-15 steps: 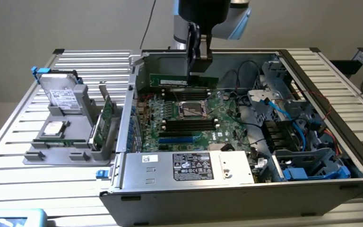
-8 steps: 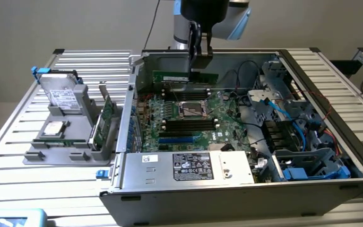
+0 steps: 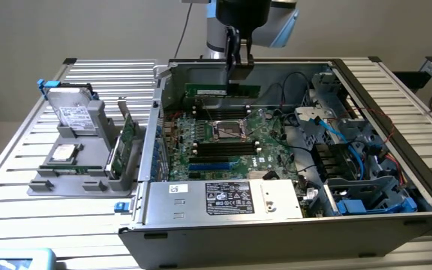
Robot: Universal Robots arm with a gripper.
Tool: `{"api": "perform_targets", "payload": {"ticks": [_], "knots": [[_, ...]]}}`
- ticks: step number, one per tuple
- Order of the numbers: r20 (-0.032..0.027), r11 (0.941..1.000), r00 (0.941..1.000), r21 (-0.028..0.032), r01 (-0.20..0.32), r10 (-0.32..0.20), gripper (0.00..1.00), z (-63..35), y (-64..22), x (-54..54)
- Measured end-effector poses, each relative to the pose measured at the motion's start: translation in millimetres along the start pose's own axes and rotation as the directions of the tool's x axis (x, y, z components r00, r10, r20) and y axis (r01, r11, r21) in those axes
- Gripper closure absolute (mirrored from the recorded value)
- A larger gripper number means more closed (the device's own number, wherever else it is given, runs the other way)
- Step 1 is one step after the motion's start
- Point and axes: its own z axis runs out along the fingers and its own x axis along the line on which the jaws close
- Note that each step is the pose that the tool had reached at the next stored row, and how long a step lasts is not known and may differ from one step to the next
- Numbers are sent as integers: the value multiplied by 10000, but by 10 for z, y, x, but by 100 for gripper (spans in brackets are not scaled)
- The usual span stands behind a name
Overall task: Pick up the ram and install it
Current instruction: 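Pick up the ram and move it above insertion slot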
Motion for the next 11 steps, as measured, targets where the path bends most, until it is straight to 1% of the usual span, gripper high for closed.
{"api": "perform_targets", "payload": {"ticks": [4,6,11], "knots": [[-3,9999,10000,93,64,-64,86,32,-27,-59],[-8,9999,10000,112,86,-86,86,55,-37,-87],[-80,9997,9998,152,168,-167,86,110,-45,-161]]}}
